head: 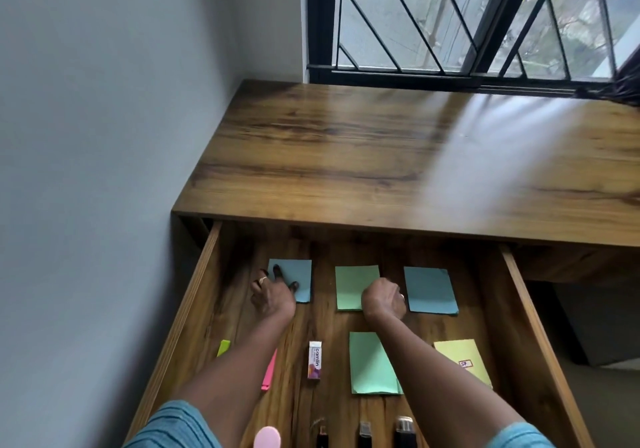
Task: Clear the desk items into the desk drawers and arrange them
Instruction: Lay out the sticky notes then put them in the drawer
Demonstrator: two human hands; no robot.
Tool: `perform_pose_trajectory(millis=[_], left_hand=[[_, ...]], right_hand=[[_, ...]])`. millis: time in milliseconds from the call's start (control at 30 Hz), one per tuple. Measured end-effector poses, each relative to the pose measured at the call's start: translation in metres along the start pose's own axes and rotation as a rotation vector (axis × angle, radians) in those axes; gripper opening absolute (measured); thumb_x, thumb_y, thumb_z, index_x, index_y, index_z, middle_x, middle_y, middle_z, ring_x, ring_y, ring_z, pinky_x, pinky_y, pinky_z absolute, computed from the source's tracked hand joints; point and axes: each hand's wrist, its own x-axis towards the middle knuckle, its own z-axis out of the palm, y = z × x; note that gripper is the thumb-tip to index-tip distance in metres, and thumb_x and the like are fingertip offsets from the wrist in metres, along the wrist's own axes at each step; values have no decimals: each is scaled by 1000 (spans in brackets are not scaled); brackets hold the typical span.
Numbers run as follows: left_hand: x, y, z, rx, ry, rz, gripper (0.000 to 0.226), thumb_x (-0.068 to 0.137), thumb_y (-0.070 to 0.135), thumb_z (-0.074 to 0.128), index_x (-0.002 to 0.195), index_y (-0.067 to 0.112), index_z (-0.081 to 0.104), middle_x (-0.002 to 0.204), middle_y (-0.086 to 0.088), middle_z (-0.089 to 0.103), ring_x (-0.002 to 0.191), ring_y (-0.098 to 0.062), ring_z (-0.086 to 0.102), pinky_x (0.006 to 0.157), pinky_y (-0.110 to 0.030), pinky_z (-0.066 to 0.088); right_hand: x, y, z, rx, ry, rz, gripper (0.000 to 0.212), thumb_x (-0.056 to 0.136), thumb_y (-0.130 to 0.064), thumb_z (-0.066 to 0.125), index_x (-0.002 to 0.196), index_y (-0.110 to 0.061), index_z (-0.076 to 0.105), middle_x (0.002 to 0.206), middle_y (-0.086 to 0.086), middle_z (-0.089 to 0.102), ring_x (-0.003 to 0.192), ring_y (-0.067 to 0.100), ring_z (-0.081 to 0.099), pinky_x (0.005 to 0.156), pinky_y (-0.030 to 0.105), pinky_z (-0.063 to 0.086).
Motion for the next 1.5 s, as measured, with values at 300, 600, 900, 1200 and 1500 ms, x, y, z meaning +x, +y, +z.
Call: perform_pose_trajectory(millis=[300,600,900,1200,1500], left_hand=[[2,-3,0,-5,8,14,53,95,37,50,142,18,38,152,-10,17,139,-30,20,113,-43,25],[-27,-6,-7,69,110,144,56,99,40,40,149,23,24,151,-11,22,134,-27,29,107,-34,35],[-125,-16,-14,-18,98,201,45,100,33,39,143,20,35,149,-10,31,132,-26,35,103,-30,39],[-264,-54,-16,-252,121,21,38,99,28,43,134,13,48,135,-13,50,124,-29,45,96,-33,42],[-357,-96,-13,-800,242,-331,51,89,12,62,134,-3,43,132,-23,53,124,-38,50,101,-44,44]], right_hand=[[-16,-3,-10,-197,-23,-99,33,93,-15,51,124,-4,49,120,14,51,103,24,56,80,31,49],[-46,21,-20,-139,57,-150,28,96,-15,46,123,-8,49,116,10,51,99,21,54,72,26,42],[-105,72,-48,-131,99,-262,23,95,-12,41,114,-10,54,108,7,55,86,16,47,72,24,40],[-200,166,-86,11,77,-191,24,96,-13,41,115,-4,52,109,12,52,85,18,43,72,27,40],[-268,236,-93,492,140,-78,39,100,-18,28,131,-1,43,121,22,55,106,35,54,84,37,42]])
